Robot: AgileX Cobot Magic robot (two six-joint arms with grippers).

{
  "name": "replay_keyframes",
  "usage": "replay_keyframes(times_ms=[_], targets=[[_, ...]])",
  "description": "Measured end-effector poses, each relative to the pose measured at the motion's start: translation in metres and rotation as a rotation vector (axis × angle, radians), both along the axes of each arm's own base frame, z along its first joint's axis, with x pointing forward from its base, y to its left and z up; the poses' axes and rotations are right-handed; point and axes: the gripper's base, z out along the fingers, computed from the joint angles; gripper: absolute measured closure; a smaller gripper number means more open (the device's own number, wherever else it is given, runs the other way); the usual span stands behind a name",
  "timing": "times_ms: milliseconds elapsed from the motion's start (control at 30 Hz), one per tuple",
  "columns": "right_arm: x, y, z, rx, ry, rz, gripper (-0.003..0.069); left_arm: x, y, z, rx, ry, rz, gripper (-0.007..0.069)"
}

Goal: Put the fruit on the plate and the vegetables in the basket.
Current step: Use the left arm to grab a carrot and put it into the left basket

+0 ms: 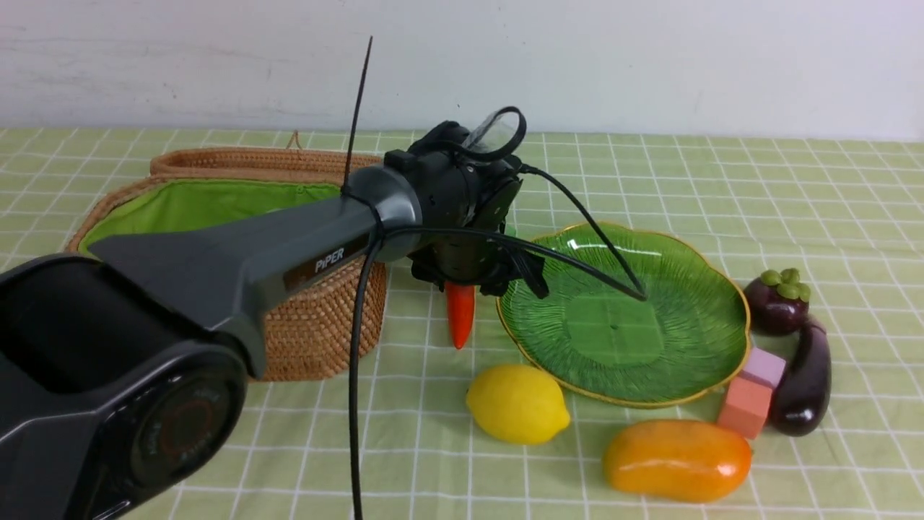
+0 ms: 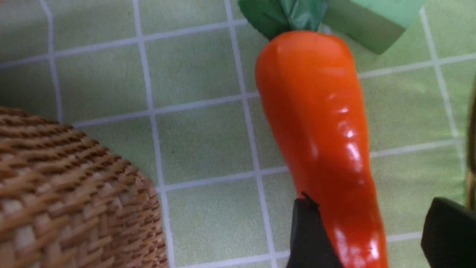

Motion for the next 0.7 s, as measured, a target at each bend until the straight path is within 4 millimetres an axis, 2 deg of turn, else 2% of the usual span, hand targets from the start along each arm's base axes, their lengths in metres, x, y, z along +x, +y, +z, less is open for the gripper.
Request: replay_keyframes(times_ms=[467, 600, 700], targets=[[0.000, 0.000, 0.000, -0.001, 0.001, 0.000, 0.0517, 0.005, 0.003, -0.015, 0.011, 0.021, 0.008, 0.0237], [0.000, 0.000, 0.000, -0.001, 0.001, 0.000, 0.0517, 0.005, 0.002, -0.024, 0.012, 0.035, 0.009, 0.0284], [0.000, 0.000, 0.000, -0.003, 0.004, 0.000, 0.0517, 0.005, 0.001, -0.027, 0.012, 0.043, 0.010, 0.0358]])
